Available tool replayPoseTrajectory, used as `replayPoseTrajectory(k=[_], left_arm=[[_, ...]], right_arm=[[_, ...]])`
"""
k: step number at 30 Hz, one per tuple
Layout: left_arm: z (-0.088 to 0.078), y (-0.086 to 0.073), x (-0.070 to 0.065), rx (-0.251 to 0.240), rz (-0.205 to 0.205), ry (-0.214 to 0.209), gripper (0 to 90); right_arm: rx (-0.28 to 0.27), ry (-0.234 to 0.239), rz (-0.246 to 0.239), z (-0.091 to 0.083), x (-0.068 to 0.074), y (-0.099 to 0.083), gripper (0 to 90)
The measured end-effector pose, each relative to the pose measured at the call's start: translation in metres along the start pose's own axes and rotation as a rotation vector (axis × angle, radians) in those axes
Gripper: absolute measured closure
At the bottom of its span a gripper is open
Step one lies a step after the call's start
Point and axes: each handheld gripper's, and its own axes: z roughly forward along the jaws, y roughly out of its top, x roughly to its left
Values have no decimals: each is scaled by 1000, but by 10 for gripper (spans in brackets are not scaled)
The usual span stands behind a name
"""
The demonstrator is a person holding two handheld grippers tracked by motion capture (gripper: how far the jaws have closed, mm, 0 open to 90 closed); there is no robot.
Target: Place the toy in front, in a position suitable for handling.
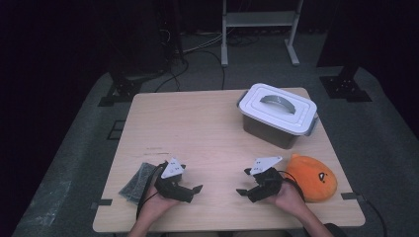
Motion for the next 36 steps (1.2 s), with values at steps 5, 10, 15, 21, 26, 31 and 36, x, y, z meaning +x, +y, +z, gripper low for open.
replayPoseTrajectory(k=[5, 10, 15, 21, 26, 31, 36], left_arm=[[1, 0, 0, 2, 1, 1, 38], [0, 0, 0, 2, 4, 4, 39], [-1, 0, -1, -2, -2, 4, 38], [-2, 0, -1, -1, 2, 9, 39], [-3, 0, -2, 0, 8, 13, 39], [-3, 0, -1, -3, 6, 14, 39], [-4, 0, -1, -6, 5, 17, 38]], right_arm=[[-7, 4, 2, -1, 1, 0, 213], [-10, 5, -3, -2, 2, 2, 213], [-26, 7, -3, -5, 4, 4, 213], [-54, 15, -10, -14, 9, 13, 213], [-85, 21, -5, -27, 10, 20, 213], [-103, 14, -10, -45, 5, 27, 213], [-88, -1, -17, -59, 0, 32, 213]])
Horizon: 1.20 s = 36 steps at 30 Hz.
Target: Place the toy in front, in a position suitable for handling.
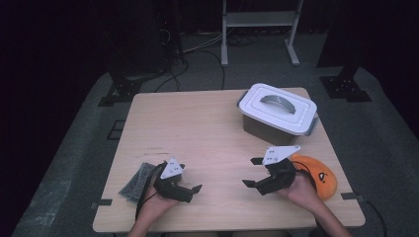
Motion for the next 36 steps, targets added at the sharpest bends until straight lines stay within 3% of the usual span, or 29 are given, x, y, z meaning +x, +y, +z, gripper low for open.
replayPoseTrajectory(k=[10, 19, 36], left_arm=[[0, 0, 1, 2, 3, -1, 38], [1, -1, 0, -3, -1, -3, 38], [1, 0, -1, 3, 13, 0, 38]], right_arm=[[40, -1, -18, -22, -7, 1, 213], [41, -32, 1, -47, -18, -7, 213], [62, -60, 21, -64, -24, -24, 212]])
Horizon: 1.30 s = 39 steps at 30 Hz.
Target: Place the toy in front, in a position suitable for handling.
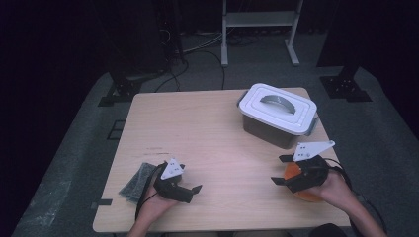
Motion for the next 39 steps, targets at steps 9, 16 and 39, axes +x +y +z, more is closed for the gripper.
replayPoseTrajectory(k=[9, 16, 39], left_arm=[[0, 0, 0, 1, -1, -1, 38], [0, 0, 0, -1, -2, -1, 38], [0, 0, 0, 5, -2, 0, 38]], right_arm=[[-7, -29, 15, -14, -6, -9, 210], [-5, -50, 24, -24, -10, -17, 209], [8, -138, 103, -51, -29, -64, 217]])
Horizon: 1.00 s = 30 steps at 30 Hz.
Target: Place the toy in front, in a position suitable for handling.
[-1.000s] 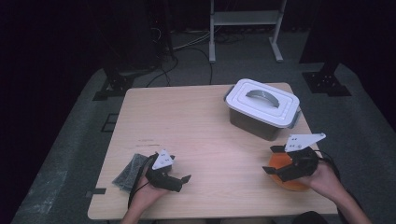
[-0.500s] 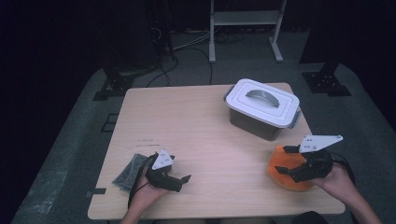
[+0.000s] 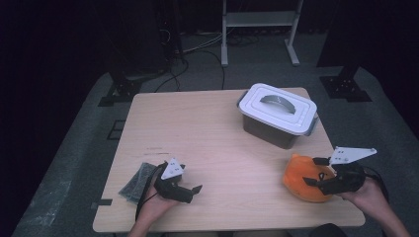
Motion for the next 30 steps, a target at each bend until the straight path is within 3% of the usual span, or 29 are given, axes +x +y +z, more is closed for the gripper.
replayPoseTrajectory(k=[7, 17, 24, 30], left_arm=[[0, 0, 0, 2, -2, -1, 38], [1, 0, 0, 0, -5, -2, 38], [1, 0, 0, 0, -4, -2, 38], [0, -1, 2, -1, -7, 3, 38]], right_arm=[[1, -24, 3, 2, -4, -14, 286], [-10, -40, 6, 12, -3, -33, 487], [-6, -22, 15, 15, 0, -35, 601], [-30, -21, 29, 10, -2, -35, 641]])
